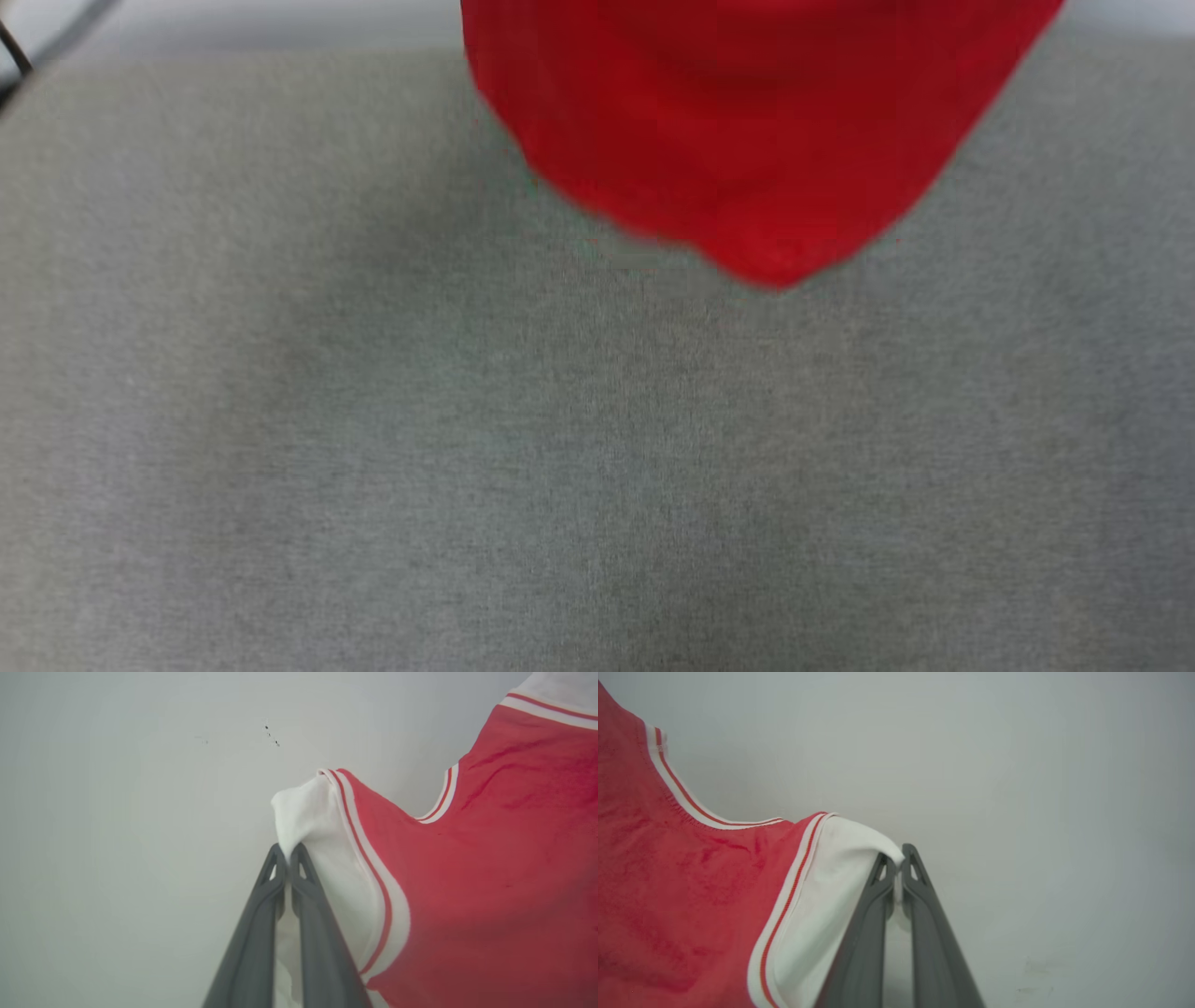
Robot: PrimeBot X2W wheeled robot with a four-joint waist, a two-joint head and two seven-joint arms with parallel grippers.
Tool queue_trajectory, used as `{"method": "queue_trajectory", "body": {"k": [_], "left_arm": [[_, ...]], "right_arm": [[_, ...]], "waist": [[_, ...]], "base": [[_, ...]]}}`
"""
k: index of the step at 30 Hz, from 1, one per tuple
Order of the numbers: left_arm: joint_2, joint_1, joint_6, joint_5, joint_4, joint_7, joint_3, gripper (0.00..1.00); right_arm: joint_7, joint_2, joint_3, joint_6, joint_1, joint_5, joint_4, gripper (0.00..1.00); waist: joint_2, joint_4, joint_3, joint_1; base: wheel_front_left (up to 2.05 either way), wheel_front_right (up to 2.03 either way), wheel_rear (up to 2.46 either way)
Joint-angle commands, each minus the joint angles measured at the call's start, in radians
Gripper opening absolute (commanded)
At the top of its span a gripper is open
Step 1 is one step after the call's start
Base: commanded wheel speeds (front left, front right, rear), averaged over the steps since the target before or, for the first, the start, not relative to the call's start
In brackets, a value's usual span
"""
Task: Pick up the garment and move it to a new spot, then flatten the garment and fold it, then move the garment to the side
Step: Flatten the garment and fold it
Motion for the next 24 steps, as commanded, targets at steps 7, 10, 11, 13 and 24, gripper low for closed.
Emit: {"method": "queue_trajectory", "body": {"k": [7, 10, 11, 13, 24], "left_arm": [[-0.054, -0.203, 0.022, 0.059, 0.126, -0.097, 0.050, 0.00], [-0.067, -0.282, 0.031, 0.078, 0.178, -0.130, 0.068, 0.00], [-0.071, -0.305, 0.029, 0.084, 0.194, -0.135, 0.070, 0.00], [-0.084, -0.339, 0.029, 0.091, 0.218, -0.153, 0.073, 0.00], [-0.084, -0.366, 0.007, 0.074, 0.319, -0.226, 0.082, 0.00]], "right_arm": [[-0.052, 0.080, -0.040, -0.001, -0.296, -0.146, 0.116, 0.00], [-0.077, 0.110, -0.051, -0.001, -0.407, -0.198, 0.181, 0.00], [-0.087, 0.121, -0.054, -0.001, -0.441, -0.212, 0.200, 0.00], [-0.110, 0.135, -0.058, -0.001, -0.498, -0.234, 0.234, 0.00], [-0.228, 0.173, -0.049, -0.001, -0.618, -0.283, 0.432, 0.00]], "waist": [[0.0000, 0.001, 0.193, 0.0000], [0.0000, 0.002, 0.238, 0.0000], [0.0000, 0.001, 0.252, 0.0000], [0.0000, 0.002, 0.273, 0.0000], [0.0000, 0.022, 0.367, 0.0000]], "base": [[0.00, 0.00, 0.00], [0.00, 0.00, 0.00], [0.00, 0.00, 0.00], [0.00, 0.00, 0.00], [0.00, 0.00, 0.00]]}}
